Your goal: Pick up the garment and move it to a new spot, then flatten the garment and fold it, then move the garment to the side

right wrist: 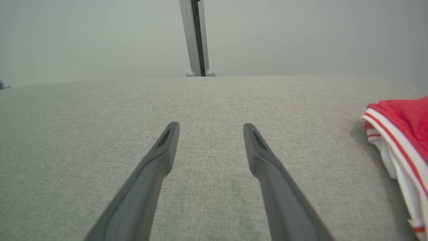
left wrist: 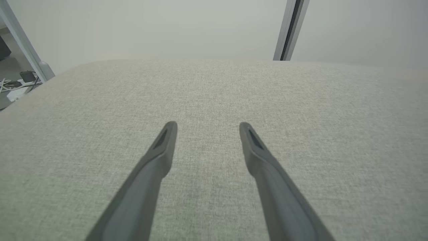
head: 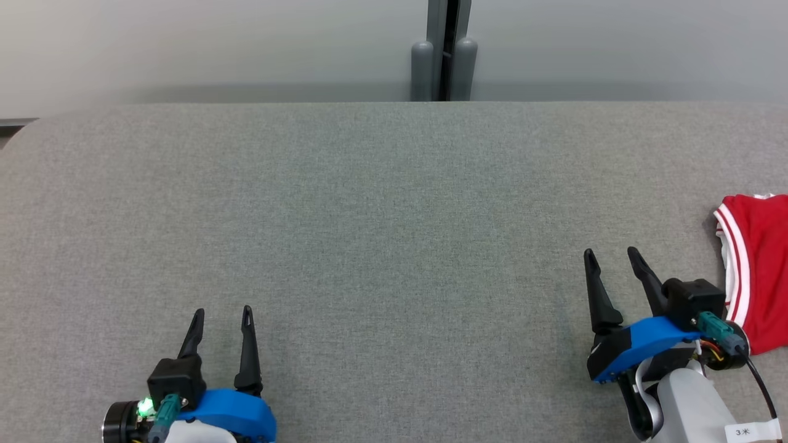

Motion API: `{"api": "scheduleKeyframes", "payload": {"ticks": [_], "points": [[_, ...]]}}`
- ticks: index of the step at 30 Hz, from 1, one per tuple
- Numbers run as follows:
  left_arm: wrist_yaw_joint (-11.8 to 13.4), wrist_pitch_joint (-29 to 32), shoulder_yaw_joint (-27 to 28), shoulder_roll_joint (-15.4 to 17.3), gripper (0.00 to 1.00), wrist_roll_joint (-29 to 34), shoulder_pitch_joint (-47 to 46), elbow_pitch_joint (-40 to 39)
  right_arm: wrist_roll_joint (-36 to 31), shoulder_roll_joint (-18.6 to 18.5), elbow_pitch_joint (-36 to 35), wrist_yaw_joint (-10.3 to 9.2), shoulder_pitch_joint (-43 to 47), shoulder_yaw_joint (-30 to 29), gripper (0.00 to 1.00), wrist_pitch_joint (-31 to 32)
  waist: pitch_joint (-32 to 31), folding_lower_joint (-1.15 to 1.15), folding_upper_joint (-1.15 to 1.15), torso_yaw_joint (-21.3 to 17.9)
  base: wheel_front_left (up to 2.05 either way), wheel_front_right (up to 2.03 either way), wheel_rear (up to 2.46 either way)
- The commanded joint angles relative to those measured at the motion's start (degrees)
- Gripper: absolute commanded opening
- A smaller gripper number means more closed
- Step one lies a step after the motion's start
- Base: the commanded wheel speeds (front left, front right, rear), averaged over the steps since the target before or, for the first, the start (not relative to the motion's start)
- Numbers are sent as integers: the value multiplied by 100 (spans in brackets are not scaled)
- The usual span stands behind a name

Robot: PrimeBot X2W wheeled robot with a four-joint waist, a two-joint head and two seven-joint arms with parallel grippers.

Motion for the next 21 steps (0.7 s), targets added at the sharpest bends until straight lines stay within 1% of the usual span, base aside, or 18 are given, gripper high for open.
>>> {"api": "scheduleKeyframes", "payload": {"ticks": [1, 4, 8, 17, 21], "points": [[-45, -24, 42, -6, 100, -90, 40, -18, -21, -13, -27, -2, 93, 9, 100, -25, -44, 0, 0, -5, 0, 0, 0], [-132, -24, 61, -7, 100, -262, 84, 16, -61, -13, -72, -2, 177, 2, 100, -25, -132, 0, 0, -2, 0, 0, 0], [-187, -24, 65, -7, 100, -379, 144, 18, 19, -11, -97, -2, 298, 19, 100, -25, -298, 0, 0, 27, 0, 0, 0], [-157, -24, 1, -7, 100, -463, 445, 18, 258, -11, -68, -2, 725, 210, 100, -25, -753, 0, 0, 96, 0, 0, 0], [-221, -24, 5, -8, 100, -601, 544, -19, 318, -11, -36, -2, 825, 245, 100, -25, -840, 0, 0, 120, 0, 0, 0]]}}
